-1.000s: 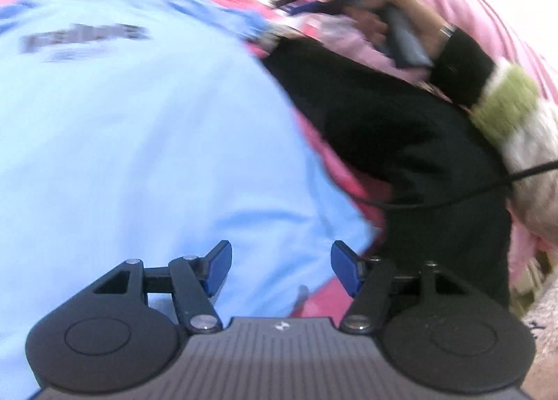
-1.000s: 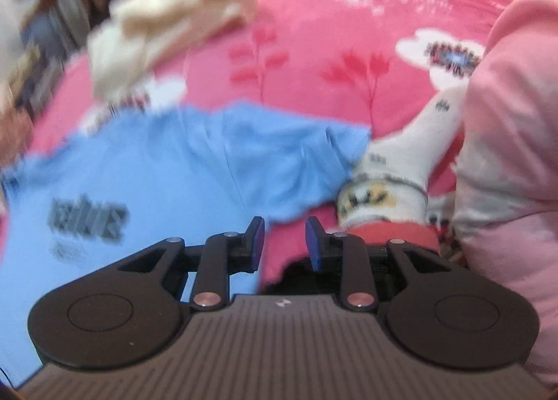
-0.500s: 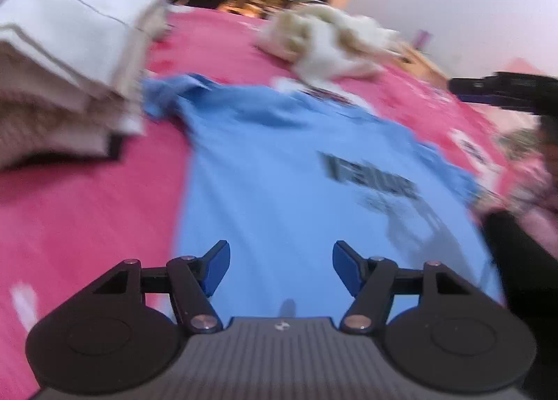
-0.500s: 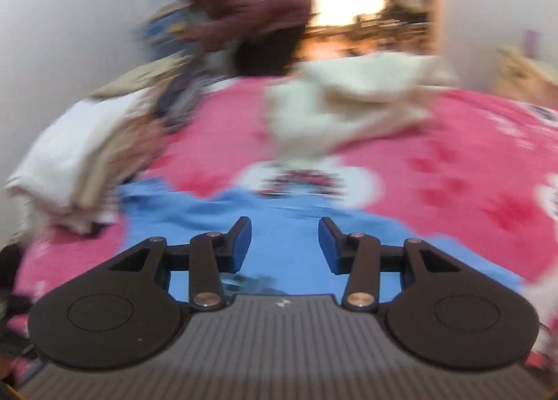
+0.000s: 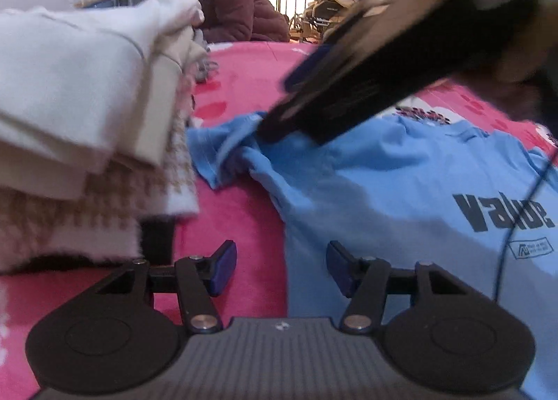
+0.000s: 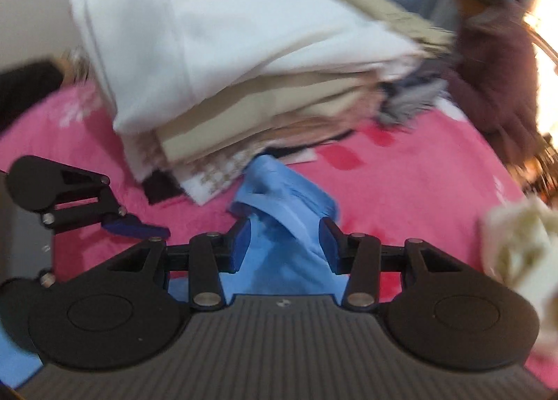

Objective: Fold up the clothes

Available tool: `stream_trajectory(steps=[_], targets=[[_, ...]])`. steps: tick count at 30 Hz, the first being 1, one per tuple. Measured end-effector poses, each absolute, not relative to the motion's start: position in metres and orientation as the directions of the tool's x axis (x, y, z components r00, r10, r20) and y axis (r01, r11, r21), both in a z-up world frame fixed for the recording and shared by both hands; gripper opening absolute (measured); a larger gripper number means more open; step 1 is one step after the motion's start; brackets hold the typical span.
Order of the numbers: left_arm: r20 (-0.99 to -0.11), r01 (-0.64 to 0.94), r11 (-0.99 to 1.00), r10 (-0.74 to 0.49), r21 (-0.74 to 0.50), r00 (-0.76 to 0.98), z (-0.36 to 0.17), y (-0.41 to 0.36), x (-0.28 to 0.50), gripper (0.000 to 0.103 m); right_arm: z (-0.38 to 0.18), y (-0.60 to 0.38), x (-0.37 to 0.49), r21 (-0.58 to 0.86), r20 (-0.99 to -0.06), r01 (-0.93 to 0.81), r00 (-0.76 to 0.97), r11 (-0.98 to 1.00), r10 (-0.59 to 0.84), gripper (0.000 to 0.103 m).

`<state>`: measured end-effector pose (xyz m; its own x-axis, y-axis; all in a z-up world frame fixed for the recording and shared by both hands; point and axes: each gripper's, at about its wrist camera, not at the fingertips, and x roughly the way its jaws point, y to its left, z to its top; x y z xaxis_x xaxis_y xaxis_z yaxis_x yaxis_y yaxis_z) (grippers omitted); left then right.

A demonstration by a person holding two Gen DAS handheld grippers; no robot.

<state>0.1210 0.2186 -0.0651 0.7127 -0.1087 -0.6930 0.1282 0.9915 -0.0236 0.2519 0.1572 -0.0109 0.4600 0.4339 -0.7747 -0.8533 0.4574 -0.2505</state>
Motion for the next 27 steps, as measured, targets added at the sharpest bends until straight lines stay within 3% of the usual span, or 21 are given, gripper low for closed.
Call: stream_trajectory(steps=[4,5,6,7,13,20,27], targets=[[-0.691,0.132,0.990,-0.133,-0.055,0.711,-0.066,0.215,0.127,0.057,-0.030,0.181,0.266,-0.299,-0.794,-0.863,0.462,0.409,0.395,0.039],[-0.692,0.133,0.989,-0.140,-0.064,0.709,-0.066,0.215,0.128,0.057,-0.031,0.182,0.271,-0.296,-0.796,-0.856,0.467,0.425,0.386,0.032],[-0.692,0.133,0.989,-0.143,-0.068,0.707,-0.067,0.216,0.129,0.056,-0.032,0.184,0.276,-0.292,-0.797,-0.848,0.471,0.442,0.377,0.011],[-0.693,0.133,0.989,-0.146,-0.072,0.706,-0.067,0.216,0.130,0.056,-0.032,0.184,0.280,-0.283,-0.794,-0.839,0.476,0.464,0.377,0.004],[-0.698,0.127,0.987,-0.156,-0.093,0.699,-0.066,0.224,0.130,0.051,0.007,0.150,0.285,-0.107,-0.655,-0.743,0.553,0.661,0.515,0.000],[-0.699,0.125,0.987,-0.160,-0.101,0.697,-0.067,0.227,0.129,0.050,0.045,0.092,0.260,-0.017,-0.505,-0.706,0.618,0.708,0.603,0.000],[-0.693,0.134,0.986,-0.166,-0.100,0.702,-0.064,0.230,0.124,0.049,0.025,0.046,0.228,-0.027,-0.556,-0.659,0.635,0.752,0.536,0.000]])
